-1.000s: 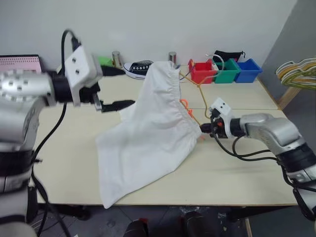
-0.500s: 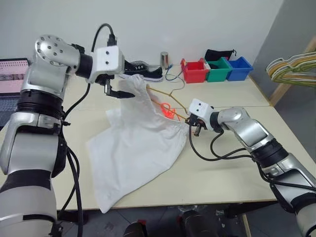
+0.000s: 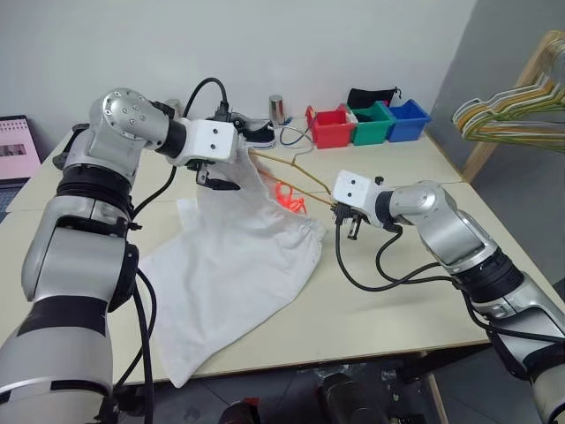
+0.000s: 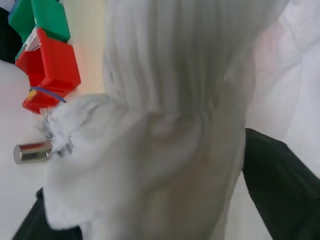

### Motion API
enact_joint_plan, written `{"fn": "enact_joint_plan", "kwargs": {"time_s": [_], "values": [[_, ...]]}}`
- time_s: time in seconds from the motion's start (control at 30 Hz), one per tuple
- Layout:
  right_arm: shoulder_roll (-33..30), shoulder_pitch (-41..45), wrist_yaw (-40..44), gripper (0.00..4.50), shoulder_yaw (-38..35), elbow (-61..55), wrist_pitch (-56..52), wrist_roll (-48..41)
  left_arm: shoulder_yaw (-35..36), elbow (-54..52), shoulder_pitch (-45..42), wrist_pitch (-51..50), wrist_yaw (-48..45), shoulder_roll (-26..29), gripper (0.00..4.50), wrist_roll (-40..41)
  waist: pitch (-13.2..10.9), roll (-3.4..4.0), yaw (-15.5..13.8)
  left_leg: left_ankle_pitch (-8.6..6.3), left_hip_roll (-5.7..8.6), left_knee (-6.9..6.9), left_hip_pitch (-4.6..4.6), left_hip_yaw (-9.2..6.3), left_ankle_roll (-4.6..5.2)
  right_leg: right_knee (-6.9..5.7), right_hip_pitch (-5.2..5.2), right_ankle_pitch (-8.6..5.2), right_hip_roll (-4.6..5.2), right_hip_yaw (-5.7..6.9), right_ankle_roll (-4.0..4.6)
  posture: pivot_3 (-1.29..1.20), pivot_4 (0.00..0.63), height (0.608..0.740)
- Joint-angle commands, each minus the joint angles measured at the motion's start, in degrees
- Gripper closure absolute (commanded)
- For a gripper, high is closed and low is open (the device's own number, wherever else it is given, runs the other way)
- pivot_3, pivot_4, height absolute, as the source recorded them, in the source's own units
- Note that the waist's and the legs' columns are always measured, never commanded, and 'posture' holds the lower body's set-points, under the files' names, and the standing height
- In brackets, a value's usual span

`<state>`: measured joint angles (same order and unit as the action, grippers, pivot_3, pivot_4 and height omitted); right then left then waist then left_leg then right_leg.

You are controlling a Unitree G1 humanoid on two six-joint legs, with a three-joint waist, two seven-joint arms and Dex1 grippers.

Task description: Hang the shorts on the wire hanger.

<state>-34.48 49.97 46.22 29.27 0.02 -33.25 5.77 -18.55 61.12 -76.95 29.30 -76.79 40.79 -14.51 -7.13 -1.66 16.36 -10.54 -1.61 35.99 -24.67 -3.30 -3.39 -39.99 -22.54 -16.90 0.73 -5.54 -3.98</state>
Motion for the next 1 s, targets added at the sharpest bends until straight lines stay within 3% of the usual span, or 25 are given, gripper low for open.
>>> {"fn": "enact_joint_plan", "kwargs": {"time_s": [0.03,0.23,0.57,0.87,1.0], "values": [[0.24,1.35,0.33,4.5,-0.25,-1.9,4.18,3.25,0.43,0.2,-2.68,1.09,0.96,-0.62,1.49,-0.66,0.0,0.0,0.44,0.05,0.01,0.01,0.0,0.0,0.07,-0.01,0.0,0.03,0.0,0.0,-0.05,-0.22,0.0,0.74],[0.73,0.93,0.76,4.5,-1.28,-0.85,5.19,5.16,0.72,1.41,-3.29,1.81,2.06,-0.9,2.44,-1.76,0.0,0.0,1.39,0.15,0.02,0.04,0.0,-0.01,0.21,-0.05,0.01,0.1,0.0,-0.03,-0.18,-0.23,0.0,0.74],[2.06,0.85,1.2,4.5,-2.88,-1.09,3.85,6.3,0.87,2.52,-3.68,3.03,3.21,-1.35,4.39,-2.79,0.05,-0.03,2.69,0.15,0.04,0.05,0.0,-0.05,0.2,-0.12,0.02,0.15,0.02,-0.01,-0.1,-0.24,0.0,0.74],[2.42,-0.31,3.54,4.5,-4.61,-2.29,3.01,4.48,1.08,1.63,-2.51,3.06,4.39,-1.84,4.47,-3.04,0.07,-0.03,2.98,0.16,0.05,0.08,0.01,-0.07,0.2,-0.19,0.02,0.23,0.02,0.0,0.03,-0.25,0.0,0.74],[1.66,-1.49,6.01,3.61,-6.03,-4.11,1.57,3.26,1.51,-0.09,-0.19,3.54,4.79,-0.94,4.5,-2.61,0.09,-0.02,3.29,0.16,0.06,0.08,0.01,-0.07,0.2,-0.2,0.02,0.24,0.02,-0.01,0.05,-0.25,0.0,0.74]]}}
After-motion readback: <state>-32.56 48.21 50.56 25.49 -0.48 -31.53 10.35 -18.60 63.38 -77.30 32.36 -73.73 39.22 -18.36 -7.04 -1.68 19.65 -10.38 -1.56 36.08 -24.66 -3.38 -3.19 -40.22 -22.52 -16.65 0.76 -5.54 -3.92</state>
